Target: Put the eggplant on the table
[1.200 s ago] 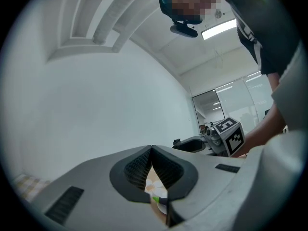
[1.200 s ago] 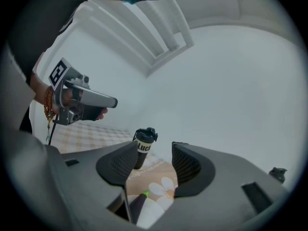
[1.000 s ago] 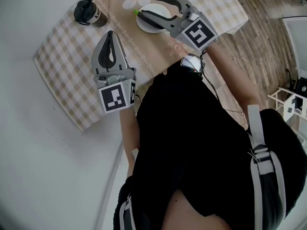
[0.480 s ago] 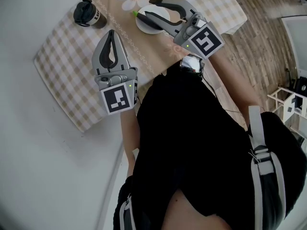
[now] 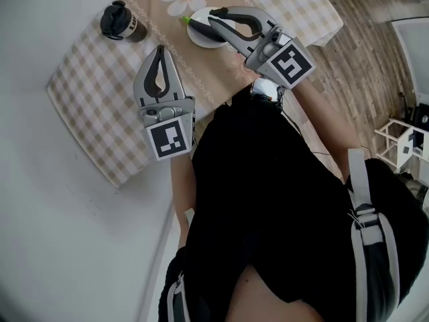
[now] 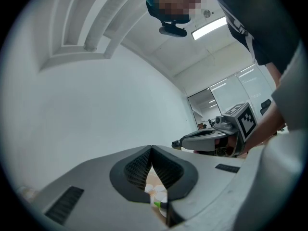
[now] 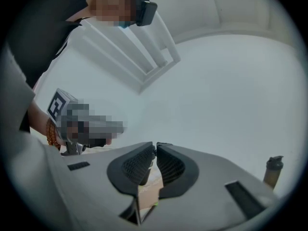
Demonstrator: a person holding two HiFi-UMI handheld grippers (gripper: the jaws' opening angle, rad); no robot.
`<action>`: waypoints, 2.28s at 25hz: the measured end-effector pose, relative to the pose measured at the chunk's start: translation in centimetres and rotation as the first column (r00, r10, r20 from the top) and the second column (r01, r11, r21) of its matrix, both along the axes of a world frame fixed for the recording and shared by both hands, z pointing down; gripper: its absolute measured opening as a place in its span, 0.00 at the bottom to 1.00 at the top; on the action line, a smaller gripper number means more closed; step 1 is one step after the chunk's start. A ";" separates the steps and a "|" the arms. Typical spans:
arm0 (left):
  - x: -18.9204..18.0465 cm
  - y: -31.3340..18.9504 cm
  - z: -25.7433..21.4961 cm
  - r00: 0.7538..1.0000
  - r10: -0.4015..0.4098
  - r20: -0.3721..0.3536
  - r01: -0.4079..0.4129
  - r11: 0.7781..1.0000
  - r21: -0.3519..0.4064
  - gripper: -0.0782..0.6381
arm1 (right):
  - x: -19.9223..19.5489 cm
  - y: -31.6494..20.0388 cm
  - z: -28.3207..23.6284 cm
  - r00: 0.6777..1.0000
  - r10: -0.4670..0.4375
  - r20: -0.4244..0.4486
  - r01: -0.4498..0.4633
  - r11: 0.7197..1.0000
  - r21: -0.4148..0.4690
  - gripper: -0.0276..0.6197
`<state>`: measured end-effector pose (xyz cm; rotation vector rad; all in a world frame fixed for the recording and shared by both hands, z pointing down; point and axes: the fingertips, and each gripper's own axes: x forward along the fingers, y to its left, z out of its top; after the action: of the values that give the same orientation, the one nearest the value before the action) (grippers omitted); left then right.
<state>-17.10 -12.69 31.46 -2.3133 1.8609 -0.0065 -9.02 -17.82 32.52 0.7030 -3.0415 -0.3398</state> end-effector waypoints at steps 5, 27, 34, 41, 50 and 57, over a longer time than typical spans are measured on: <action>0.2 0.1 0.7 1.000 0.003 0.003 -0.003 1.000 -0.013 0.09 | 0.5 0.1 0.7 1.000 -0.001 0.028 0.002 0.999 -0.045 0.09; 1.2 0.2 4.9 1.000 0.027 -0.002 -0.027 0.995 -0.093 0.09 | 1.3 0.1 5.1 0.997 0.044 -0.060 -0.049 0.995 -0.088 0.05; 0.7 0.3 5.9 1.000 0.020 -0.013 -0.021 0.993 -0.112 0.09 | 1.3 0.1 6.6 0.995 0.046 -0.092 -0.055 0.993 -0.103 0.05; 1.1 0.7 6.3 0.999 0.030 -0.013 -0.031 0.993 -0.113 0.10 | 1.3 0.5 7.5 0.993 0.035 -0.114 -0.048 0.992 -0.114 0.05; 1.6 1.0 7.0 0.999 0.038 0.007 -0.037 0.991 -0.125 0.10 | 1.8 0.8 8.6 0.991 0.032 -0.133 -0.050 0.990 -0.133 0.05; 1.7 1.2 7.3 0.999 0.033 0.001 -0.033 0.991 -0.131 0.10 | 2.0 0.9 9.1 0.989 0.033 -0.142 -0.053 0.989 -0.141 0.05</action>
<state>-15.38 -11.48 38.78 -2.4282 1.8731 -0.1321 -7.05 -16.96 41.58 0.7027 -2.8787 -0.1582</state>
